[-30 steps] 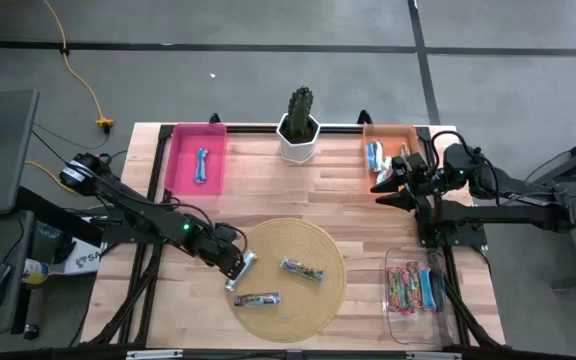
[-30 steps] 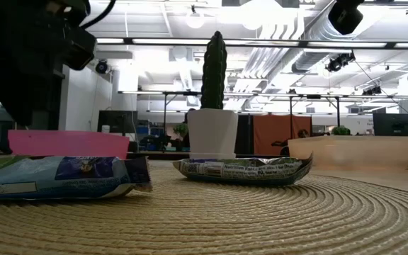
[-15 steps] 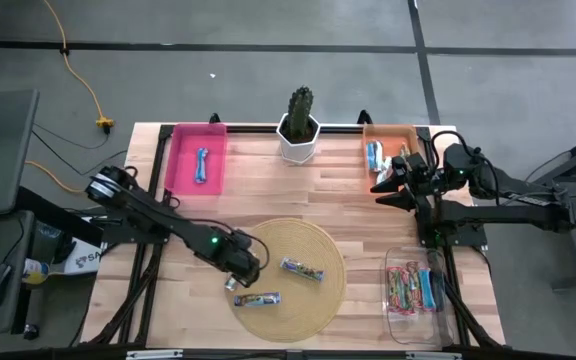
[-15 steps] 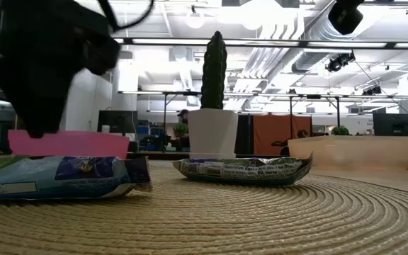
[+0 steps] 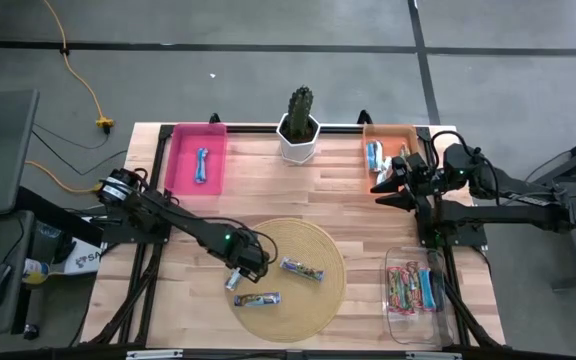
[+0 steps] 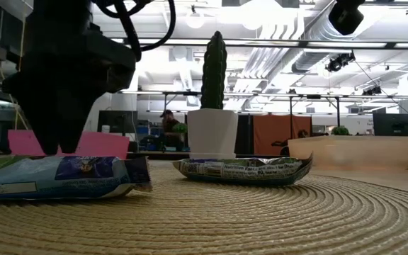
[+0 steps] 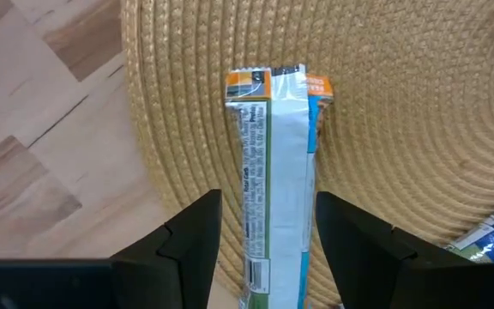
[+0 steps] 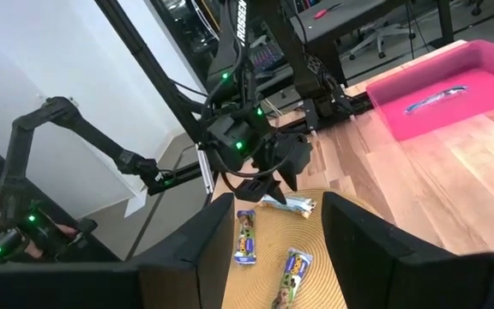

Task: Pick and place Granola Bars by type
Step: Put the yellow granola bar into the orange bin

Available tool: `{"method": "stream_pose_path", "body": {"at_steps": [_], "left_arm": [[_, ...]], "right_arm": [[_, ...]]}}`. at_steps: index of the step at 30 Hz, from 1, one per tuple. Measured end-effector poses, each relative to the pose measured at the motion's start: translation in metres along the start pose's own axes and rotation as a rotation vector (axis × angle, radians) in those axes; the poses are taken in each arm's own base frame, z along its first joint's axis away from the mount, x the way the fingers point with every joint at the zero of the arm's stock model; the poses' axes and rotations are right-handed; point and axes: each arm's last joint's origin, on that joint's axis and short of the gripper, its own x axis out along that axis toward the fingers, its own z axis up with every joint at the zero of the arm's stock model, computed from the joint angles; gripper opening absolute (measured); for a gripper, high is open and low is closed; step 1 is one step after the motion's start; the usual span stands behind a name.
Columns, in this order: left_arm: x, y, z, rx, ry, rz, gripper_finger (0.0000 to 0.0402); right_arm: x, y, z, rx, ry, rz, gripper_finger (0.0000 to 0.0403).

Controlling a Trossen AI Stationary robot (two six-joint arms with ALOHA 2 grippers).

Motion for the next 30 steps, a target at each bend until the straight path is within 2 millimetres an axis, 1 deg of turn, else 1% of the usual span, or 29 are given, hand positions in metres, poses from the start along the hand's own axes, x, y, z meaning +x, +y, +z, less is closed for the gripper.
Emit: {"method": "stream_pose_path", "body": {"at_steps": [12,16,19,22,30], "left_arm": [[0.001,-0.001,0.000,-0.003,-0.001,-0.016,0.0186],[0.007,-0.001,0.000,0.009,0.006,-0.002,0.0186],[0.013,-0.004,0.000,0.012,0.015,-0.011,0.0186],[0.014,-0.005,0.000,0.012,0.018,-0.019,0.0186],[0.024,-0.006,0.000,0.035,0.047,0.005,0.0186]], "right_arm": [[0.000,0.000,0.000,0.002,0.004,-0.001,0.0161],[0.000,0.000,-0.001,0.004,0.009,-0.003,0.0161],[0.000,0.000,-0.001,0.005,0.010,-0.003,0.0161],[0.000,0.000,-0.001,0.006,0.012,-0.004,0.0161],[0.000,-0.001,-0.001,0.006,0.014,-0.005,0.0161]]}}
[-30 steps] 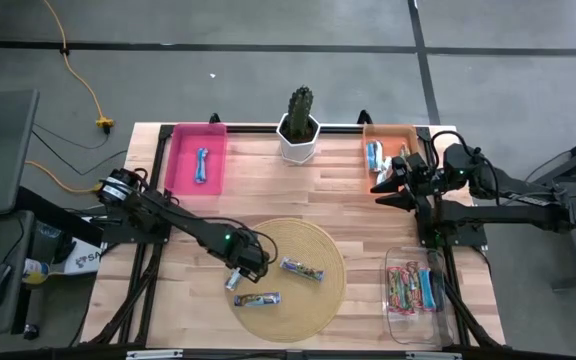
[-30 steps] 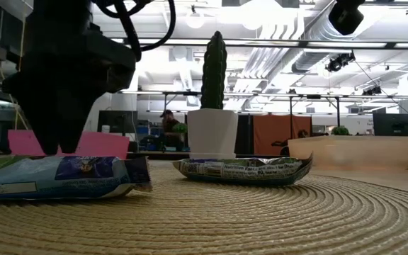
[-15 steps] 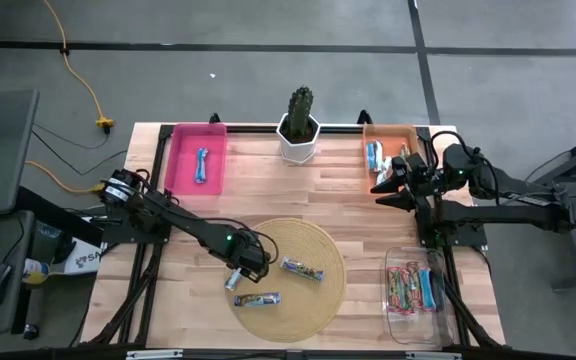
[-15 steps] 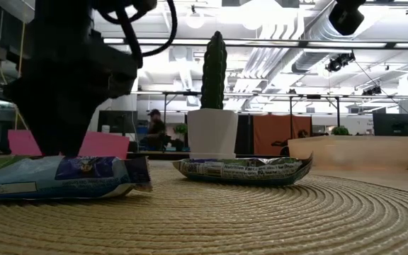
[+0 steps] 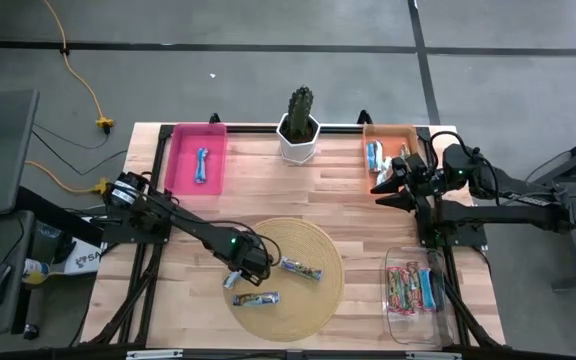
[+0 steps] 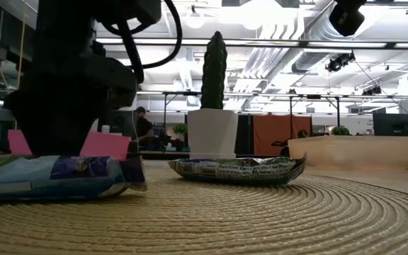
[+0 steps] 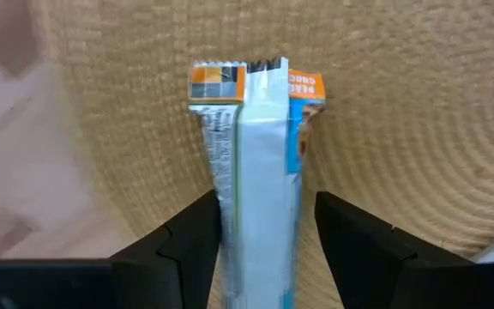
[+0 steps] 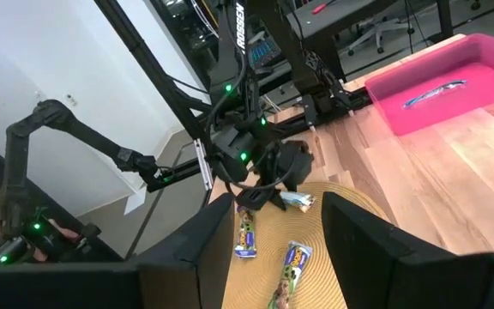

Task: Pick and place Granola Bars by type
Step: Put the yellow granola bar into the orange bin

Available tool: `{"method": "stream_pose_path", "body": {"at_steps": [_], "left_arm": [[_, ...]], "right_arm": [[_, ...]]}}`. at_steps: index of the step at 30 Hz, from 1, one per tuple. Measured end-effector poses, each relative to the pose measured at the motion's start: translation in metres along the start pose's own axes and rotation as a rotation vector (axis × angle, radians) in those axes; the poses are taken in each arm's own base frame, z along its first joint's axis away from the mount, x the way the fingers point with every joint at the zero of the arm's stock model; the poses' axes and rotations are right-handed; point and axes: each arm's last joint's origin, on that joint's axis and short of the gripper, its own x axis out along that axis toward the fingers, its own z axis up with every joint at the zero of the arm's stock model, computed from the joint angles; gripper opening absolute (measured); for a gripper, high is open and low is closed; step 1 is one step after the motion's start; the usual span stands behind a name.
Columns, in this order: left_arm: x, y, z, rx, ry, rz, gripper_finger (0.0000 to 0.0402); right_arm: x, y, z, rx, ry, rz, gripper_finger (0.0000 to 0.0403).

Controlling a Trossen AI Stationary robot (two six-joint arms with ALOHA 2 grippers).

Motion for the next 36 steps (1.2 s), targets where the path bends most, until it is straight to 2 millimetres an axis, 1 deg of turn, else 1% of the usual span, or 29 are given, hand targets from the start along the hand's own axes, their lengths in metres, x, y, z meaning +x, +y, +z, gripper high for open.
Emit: {"method": "stream_pose_path", "body": {"at_steps": [5,7,10,17,22,25,30,36], "left_arm": [[0.002,-0.002,0.000,0.003,0.008,-0.013,0.0185],[0.002,-0.002,0.000,0.003,0.008,-0.015,0.0178],[0.002,-0.002,0.000,0.008,0.010,-0.014,0.0155],[0.001,-0.002,0.000,0.035,0.026,-0.021,0.0087],[-0.002,-0.003,0.001,0.071,0.036,-0.026,0.0061],[-0.011,-0.008,0.002,0.114,0.037,-0.022,0.0059],[-0.033,-0.014,0.011,0.163,-0.043,0.036,0.0057],[-0.074,-0.026,0.035,0.269,-0.268,0.096,0.0056]], "right_arm": [[0.000,0.000,0.000,0.001,0.002,0.000,0.0161],[0.000,0.000,0.000,0.001,0.003,-0.001,0.0161],[0.000,0.000,-0.001,0.003,0.007,-0.003,0.0161],[0.000,0.000,-0.001,0.004,0.009,-0.004,0.0161],[0.000,-0.001,-0.001,0.005,0.010,-0.004,0.0161],[0.000,0.000,-0.001,0.005,0.009,-0.004,0.0161],[0.000,0.000,-0.001,0.005,0.010,-0.004,0.0161],[0.000,0.000,-0.001,0.005,0.010,-0.004,0.0161]]}}
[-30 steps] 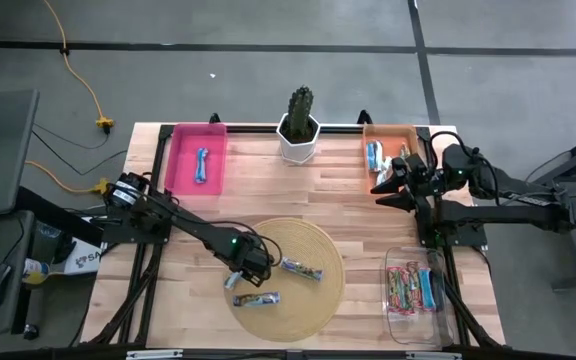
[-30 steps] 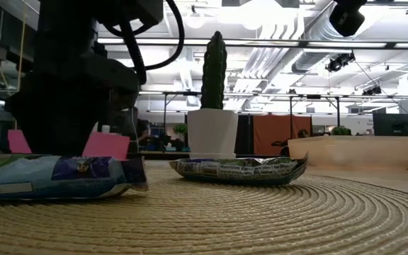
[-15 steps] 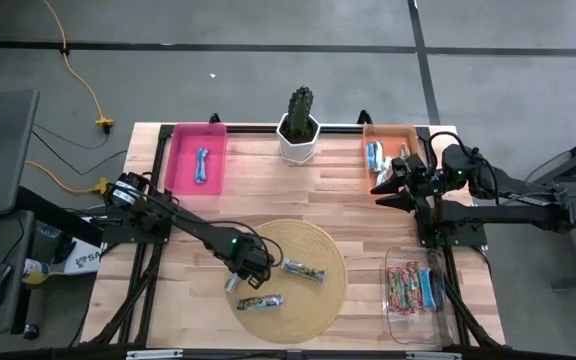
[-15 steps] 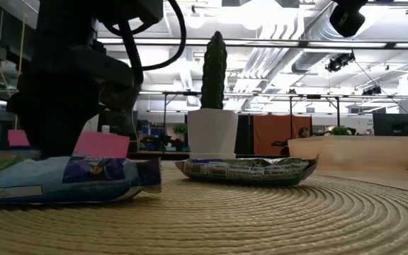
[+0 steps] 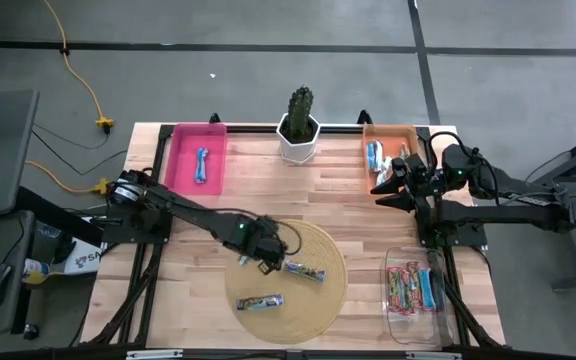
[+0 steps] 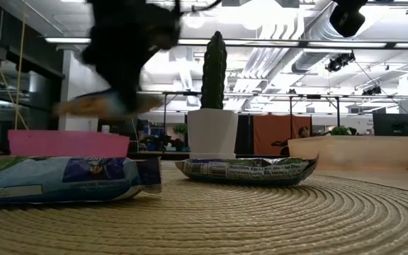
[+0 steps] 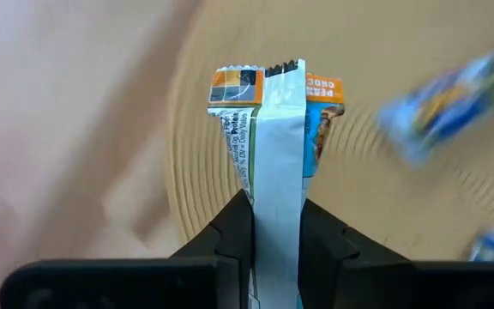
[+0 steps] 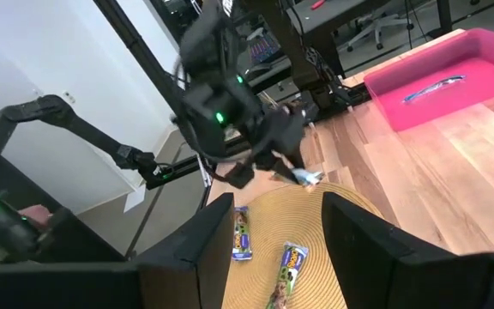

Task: Pick and place Granola Bars by type
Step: Put the yellow granola bar into the orange bin

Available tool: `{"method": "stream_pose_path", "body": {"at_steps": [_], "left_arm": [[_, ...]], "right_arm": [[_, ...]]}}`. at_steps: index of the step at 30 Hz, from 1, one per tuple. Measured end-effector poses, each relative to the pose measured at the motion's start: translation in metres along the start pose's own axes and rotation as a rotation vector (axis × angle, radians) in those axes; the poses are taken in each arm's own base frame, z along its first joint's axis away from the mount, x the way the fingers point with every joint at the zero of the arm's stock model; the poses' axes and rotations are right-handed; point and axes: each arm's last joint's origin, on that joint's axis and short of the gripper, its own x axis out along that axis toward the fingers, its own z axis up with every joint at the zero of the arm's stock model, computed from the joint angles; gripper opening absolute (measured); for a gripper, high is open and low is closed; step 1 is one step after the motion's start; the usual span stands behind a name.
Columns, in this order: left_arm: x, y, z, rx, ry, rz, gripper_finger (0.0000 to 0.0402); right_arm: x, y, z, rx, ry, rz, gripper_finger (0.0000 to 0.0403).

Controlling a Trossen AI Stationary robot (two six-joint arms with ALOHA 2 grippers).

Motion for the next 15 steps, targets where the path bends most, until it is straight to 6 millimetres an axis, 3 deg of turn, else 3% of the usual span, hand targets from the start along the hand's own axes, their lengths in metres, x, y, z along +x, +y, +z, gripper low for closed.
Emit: {"method": "stream_pose_path", "body": {"at_steps": [7,15], "left_arm": [[-0.051,-0.002,0.051,0.097,-0.310,0.010,0.0056],[-0.133,0.010,0.107,0.156,-0.661,-0.004,0.0056]], "right_arm": [[0.000,0.000,0.000,-0.002,-0.004,0.001,0.0161],[0.000,0.001,0.003,-0.039,-0.043,-0.014,0.0161]]}}
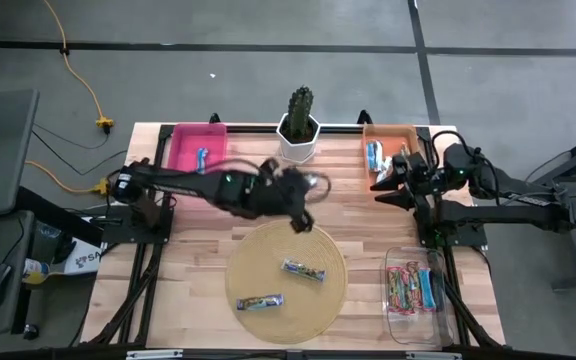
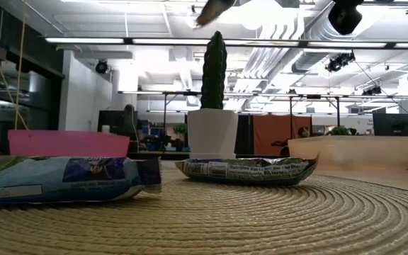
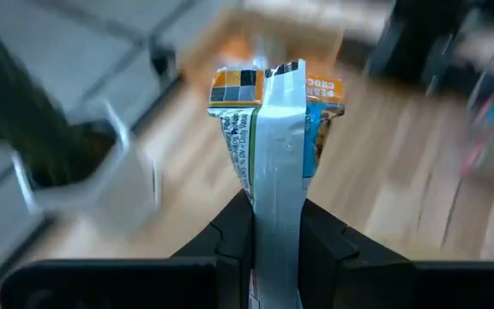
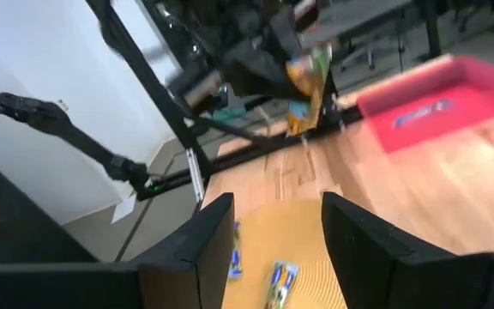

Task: Pick and place Granola Bars by type
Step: Put the yellow granola bar into the orange bin

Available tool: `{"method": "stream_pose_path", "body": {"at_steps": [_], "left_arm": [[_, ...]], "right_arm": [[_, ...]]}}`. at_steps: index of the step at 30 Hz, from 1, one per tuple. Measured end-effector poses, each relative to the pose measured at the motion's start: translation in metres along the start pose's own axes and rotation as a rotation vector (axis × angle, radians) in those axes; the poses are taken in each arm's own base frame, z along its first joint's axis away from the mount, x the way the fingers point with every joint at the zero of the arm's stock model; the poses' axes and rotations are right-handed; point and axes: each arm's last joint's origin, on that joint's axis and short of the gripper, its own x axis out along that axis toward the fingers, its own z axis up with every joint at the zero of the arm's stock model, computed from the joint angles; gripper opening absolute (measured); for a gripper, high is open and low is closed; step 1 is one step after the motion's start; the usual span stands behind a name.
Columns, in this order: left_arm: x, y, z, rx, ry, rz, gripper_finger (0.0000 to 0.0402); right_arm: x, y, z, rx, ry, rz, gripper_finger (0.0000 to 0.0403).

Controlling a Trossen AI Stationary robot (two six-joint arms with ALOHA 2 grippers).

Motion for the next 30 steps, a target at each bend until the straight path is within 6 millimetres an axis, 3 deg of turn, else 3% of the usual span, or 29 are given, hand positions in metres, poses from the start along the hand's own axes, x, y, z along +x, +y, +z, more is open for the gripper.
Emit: {"method": "stream_pose_path", "body": {"at_steps": [5,10,23,30], "left_arm": [[-0.017,0.013,0.047,0.009,-0.223,-0.089,0.0056],[-0.020,0.021,0.073,0.005,-0.391,-0.219,0.0056],[0.003,0.034,0.095,0.028,-0.539,-0.401,0.0056],[0.024,0.024,0.094,0.051,-0.560,-0.444,0.0056]], "right_arm": [[0.000,0.002,0.007,-0.076,-0.079,-0.005,0.0161],[0.000,0.001,0.010,-0.141,-0.128,-0.055,0.0161],[0.022,-0.004,0.026,-0.310,-0.262,-0.096,0.0161],[0.035,-0.007,0.031,-0.324,-0.292,-0.076,0.0161]]}}
